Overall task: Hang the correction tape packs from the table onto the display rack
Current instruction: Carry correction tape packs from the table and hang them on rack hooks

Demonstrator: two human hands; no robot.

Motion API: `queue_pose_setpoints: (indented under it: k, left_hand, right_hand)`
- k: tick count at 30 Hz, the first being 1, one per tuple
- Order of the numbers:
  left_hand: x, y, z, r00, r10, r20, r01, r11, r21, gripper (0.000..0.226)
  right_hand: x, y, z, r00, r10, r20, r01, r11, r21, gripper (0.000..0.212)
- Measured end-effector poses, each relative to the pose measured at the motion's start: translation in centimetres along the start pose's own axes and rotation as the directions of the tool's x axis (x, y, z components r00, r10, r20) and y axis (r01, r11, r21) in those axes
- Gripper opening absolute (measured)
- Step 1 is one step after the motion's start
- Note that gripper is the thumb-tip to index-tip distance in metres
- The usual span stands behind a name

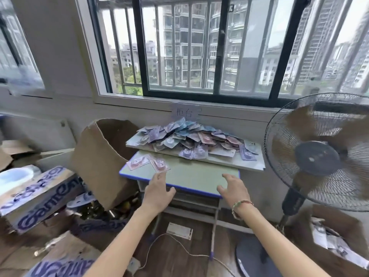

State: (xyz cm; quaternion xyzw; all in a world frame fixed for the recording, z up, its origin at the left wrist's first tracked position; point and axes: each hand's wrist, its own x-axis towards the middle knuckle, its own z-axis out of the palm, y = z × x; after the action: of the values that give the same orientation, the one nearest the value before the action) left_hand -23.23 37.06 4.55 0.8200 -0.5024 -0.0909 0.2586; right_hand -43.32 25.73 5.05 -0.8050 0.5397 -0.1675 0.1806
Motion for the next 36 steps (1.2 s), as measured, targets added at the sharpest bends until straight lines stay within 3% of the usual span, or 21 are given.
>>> queue_pose_setpoints:
  k: [18,27,36]
  left_hand:
    - [30.3,-4.7,2.1,0.999,-0.035,-0.012,0.033,0.987,-0.159,0.066]
    - [42.4,-7.0,4.6,0.993,-0.114,0.014,0.115,0.987,-0.109,0.064]
    - [53.6,-7.0,7.2,0.948,-0.314,-0.058,0.307,0.946,-0.105,0.087]
  right_hand:
    - [27.5,-4.0,4.9,0.999,0.044,0.007,-0.044,0.999,-0.015,0.042]
    - [39.3,-4.2,8.7,0.997,0.031,0.066,-0.031,0.999,0.007,0.051]
    - [50.5,-3.2,10.1,0.995,-0.045,0.089,0.041,0.998,0.044,0.045]
